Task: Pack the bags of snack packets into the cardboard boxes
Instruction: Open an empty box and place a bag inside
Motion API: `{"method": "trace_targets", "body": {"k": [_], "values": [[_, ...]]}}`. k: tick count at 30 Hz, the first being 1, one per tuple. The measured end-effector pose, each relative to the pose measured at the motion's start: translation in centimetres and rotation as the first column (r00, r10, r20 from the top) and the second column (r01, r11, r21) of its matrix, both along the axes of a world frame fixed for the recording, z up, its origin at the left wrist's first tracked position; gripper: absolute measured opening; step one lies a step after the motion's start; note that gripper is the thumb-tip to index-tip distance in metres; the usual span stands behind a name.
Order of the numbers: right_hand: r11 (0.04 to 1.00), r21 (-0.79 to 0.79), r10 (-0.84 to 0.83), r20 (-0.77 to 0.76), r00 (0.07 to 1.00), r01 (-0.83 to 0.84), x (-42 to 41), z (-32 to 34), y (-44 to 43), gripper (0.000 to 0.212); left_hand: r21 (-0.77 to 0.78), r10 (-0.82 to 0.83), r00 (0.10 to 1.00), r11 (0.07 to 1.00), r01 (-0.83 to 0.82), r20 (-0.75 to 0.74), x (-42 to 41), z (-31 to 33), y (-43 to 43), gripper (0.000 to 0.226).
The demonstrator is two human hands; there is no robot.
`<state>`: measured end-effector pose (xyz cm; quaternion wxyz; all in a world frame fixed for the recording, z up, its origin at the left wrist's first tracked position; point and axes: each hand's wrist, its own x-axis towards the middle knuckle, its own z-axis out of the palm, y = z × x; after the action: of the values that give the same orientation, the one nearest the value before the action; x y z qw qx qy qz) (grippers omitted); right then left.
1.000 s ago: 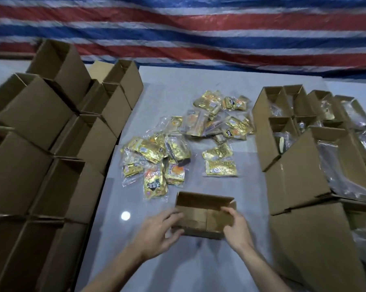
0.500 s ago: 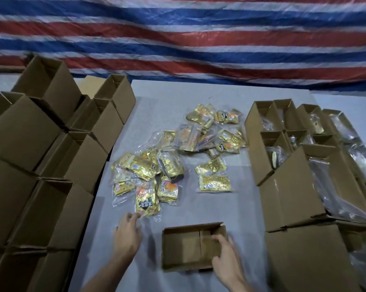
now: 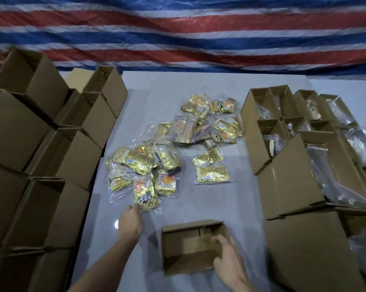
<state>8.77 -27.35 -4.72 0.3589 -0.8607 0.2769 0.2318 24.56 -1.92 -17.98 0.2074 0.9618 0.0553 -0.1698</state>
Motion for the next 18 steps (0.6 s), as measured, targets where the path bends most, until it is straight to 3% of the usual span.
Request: {"method": "trace_targets", "body": {"k": [3,8,13,18], "values": [[1.0,-0.004,-0.009,-0.026,1.0,0.009,0.4,-0.3,0.0,0.056,-0.042,-0.133,0.982,0.989,0.14,0.135,-0.7,1.4,0.0,0.004],[0.999,-0.033,-0.022,-0.046,0.999,0.021,1.2,-0.5,0.3,0.054,-0.233,-0.208,0.926,0.929,0.288,0.315,-1.3,4.9,0.2,0.028],[0.999,-0.033,-0.021,-0.053,0.998,0.02,1.7,-0.7,0.6,0.054,-0.374,-0.165,0.951,0.891,0.257,0.26,-2.5,7.8,0.7,0.031],[1.0,-0.026,-0.019,-0.059,0.998,0.017,1.7,-0.4,0.7,0.052,-0.47,-0.009,0.963,0.872,0.14,0.27,-2.1,9.2,0.3,0.035]]}}
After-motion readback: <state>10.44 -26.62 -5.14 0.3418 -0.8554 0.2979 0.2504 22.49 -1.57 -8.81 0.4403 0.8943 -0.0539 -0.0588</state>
